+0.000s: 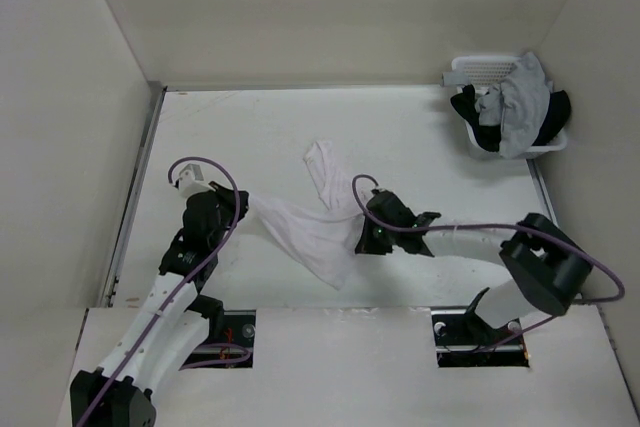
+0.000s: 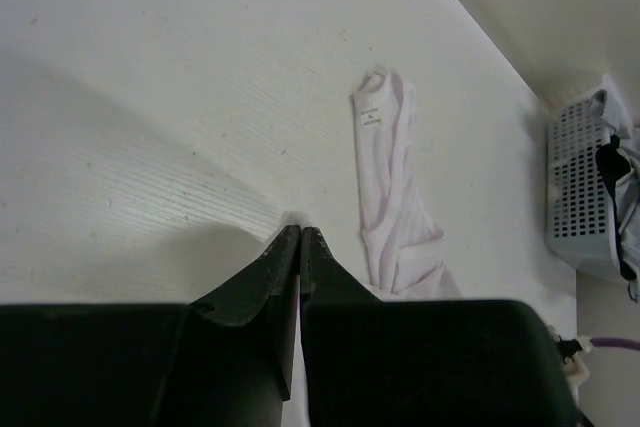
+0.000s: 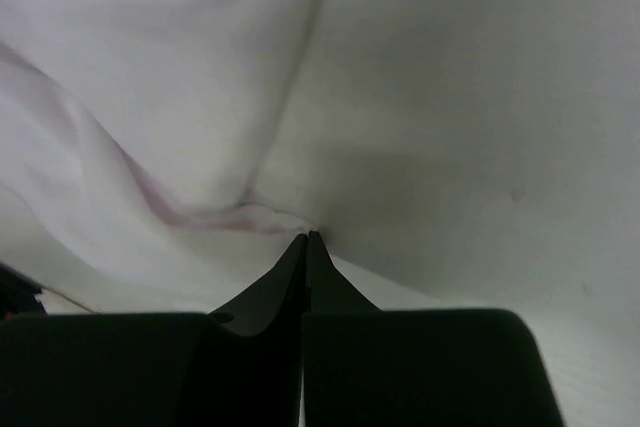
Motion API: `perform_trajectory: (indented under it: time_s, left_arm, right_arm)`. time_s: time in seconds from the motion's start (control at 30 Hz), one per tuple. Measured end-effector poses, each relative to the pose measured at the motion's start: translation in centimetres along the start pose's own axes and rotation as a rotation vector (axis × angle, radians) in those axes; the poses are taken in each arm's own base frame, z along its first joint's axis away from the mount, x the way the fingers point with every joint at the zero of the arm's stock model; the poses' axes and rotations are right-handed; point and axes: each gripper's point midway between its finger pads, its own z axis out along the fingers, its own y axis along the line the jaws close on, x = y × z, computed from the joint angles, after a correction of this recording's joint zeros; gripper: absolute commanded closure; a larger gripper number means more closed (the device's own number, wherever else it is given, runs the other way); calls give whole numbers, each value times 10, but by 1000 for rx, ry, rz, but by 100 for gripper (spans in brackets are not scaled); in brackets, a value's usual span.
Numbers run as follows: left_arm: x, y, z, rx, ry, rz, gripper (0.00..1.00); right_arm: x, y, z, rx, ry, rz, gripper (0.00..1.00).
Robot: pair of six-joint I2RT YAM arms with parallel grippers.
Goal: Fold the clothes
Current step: Flatten the tank top out
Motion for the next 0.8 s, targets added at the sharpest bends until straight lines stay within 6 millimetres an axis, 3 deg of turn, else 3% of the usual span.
perform_trajectory:
  time_s: [0.2, 0.23, 0.33, 0.43, 0.5, 0.53, 0.67, 0.73, 0.8]
  left_arm:
    - [2, 5, 1, -12, 3, 0, 99]
    - [2, 5, 1, -12, 4, 0, 99]
    - [5, 4, 1, -11, 12, 1, 99]
    - [9, 3, -1, -2, 21, 6, 99]
    - [12, 5, -4, -1, 19, 9, 99]
    - [13, 7, -5, -3, 20, 10, 99]
    - [20, 16, -5, -24, 31, 16, 99]
    - [22, 18, -5, -31, 37, 18, 99]
    - [23, 17, -5, -26, 38, 19, 99]
  right_arm:
    - [-72, 21, 38, -25, -81, 7, 97]
    - [-90, 21, 44, -22, -103, 16, 92]
    - [-150, 22, 51, -24, -203, 46, 60]
    - [-186, 16, 33, -19, -311, 48, 48]
    - [-187, 12, 13, -12, -366, 37, 48]
    - [-179, 9, 1, -10, -383, 29, 52]
    - [-131, 13, -26, -46, -383, -1, 82]
    - [-106, 18, -22, -59, -340, -18, 83]
    - [-82, 19, -13, -55, -288, -33, 74]
